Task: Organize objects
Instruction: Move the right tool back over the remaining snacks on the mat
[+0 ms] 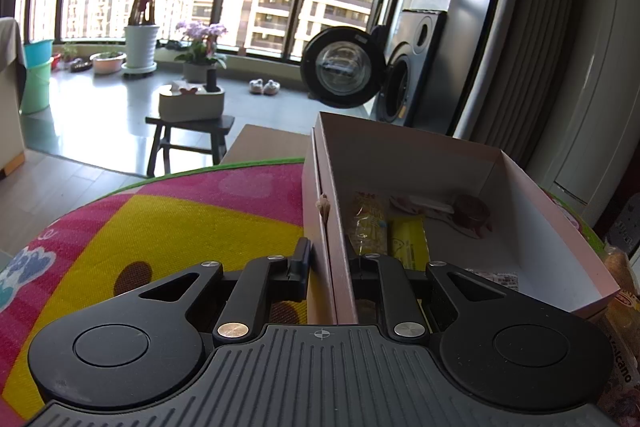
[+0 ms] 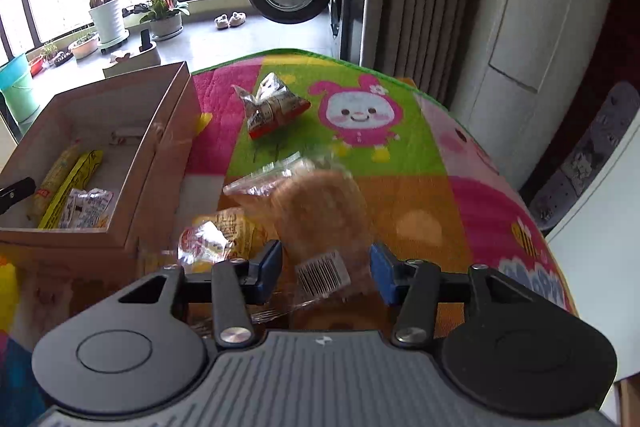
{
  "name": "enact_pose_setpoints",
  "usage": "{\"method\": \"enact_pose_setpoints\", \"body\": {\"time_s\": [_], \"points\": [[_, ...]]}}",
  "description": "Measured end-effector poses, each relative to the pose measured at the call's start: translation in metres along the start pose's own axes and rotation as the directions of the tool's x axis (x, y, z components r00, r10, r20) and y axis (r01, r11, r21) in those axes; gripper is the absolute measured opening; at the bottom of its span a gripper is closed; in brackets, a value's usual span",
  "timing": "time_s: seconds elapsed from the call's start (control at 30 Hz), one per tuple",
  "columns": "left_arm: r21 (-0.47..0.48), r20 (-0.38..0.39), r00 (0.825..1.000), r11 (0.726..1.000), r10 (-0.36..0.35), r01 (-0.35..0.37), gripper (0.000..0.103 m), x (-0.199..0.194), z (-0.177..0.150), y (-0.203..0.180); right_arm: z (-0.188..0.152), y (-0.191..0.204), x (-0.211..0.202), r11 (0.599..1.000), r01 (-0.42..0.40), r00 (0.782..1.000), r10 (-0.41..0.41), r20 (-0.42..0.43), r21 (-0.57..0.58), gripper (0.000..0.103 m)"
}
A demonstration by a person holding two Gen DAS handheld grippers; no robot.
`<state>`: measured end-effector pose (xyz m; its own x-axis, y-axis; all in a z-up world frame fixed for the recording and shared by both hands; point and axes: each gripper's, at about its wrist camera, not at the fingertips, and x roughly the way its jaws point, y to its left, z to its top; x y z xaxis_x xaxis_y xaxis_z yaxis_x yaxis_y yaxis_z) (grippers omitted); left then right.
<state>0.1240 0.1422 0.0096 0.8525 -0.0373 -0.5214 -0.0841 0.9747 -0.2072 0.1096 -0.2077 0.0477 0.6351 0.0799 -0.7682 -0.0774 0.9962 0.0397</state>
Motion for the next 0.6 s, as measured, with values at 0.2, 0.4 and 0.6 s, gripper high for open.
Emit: {"method": "enact_pose_setpoints", "body": {"time_s": [0.2, 0.4, 0.6], "points": [[0.001, 0.001, 1.000, 1.000, 0.001, -0.001, 0.017, 0.000, 0.000, 0.002, -0.054, -0.013, -0.034, 0.996, -0.082, 0.995, 0.083, -0.052, 0.033, 0.064], [0.001, 0.002, 1.000, 1.000, 0.001, -0.001, 0.017, -0.001, 0.001, 0.002, -0.069, 0.022, -0.061, 0.989, -0.130, 0.991, 0.133, 0.028, -0.074, 0.066], [0.001, 0.001, 1.000, 1.000, 0.000, 0.000, 0.017, -0.001, 0.000, 0.001, -0.056, 0.086, -0.050, 0.965, -0.125, 0.982, 0.153, 0.107, -0.230, 0.065]]}}
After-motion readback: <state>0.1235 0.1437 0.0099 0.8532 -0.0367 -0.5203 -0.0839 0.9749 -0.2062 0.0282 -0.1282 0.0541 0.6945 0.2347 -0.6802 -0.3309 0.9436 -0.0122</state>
